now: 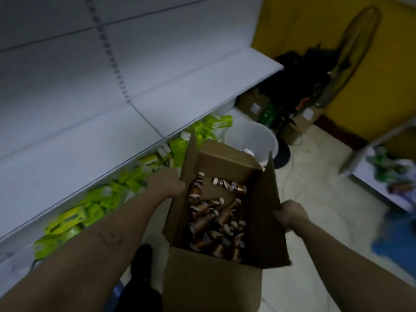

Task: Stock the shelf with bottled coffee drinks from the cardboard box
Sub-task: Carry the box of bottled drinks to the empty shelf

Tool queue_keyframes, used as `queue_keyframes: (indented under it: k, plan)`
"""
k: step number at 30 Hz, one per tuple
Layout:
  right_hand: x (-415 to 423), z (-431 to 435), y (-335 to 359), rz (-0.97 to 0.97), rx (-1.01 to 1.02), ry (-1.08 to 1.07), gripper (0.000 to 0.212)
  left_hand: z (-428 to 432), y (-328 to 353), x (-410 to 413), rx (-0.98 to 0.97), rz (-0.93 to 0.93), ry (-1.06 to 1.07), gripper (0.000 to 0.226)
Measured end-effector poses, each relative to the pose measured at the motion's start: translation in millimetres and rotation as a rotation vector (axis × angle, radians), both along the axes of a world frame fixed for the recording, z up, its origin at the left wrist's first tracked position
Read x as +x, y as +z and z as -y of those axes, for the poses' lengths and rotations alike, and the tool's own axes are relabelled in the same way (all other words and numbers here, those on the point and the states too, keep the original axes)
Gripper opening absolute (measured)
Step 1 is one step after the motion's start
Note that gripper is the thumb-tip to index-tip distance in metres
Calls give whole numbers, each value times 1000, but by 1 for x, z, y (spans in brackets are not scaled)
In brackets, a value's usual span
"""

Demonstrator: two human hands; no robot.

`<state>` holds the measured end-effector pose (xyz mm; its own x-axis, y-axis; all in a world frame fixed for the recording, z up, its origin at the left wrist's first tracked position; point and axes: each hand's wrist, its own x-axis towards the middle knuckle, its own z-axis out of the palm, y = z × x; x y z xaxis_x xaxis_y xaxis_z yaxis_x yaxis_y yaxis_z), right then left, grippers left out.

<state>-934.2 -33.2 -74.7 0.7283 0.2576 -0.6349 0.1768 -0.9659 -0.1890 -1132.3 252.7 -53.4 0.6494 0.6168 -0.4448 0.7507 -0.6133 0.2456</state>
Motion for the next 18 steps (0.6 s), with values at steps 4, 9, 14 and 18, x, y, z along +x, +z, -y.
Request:
queue_keyframes:
  k: [4, 9, 14, 18]
  plan:
    - [-12, 4, -10, 43, -17, -181, 23, -26, -27, 33, -10, 21, -191, 29]
    - [-44, -2, -44, 57, -87, -420, 25, -55, -76, 72, 37, -13, -391, 41]
    - [-104, -16, -86, 104, -131, -647, 26, -60, -114, 86, 41, 19, -587, 38]
    - [-148, -22, -119, 132, -128, -804, 22, -53, -142, 87, 14, -3, -636, 32]
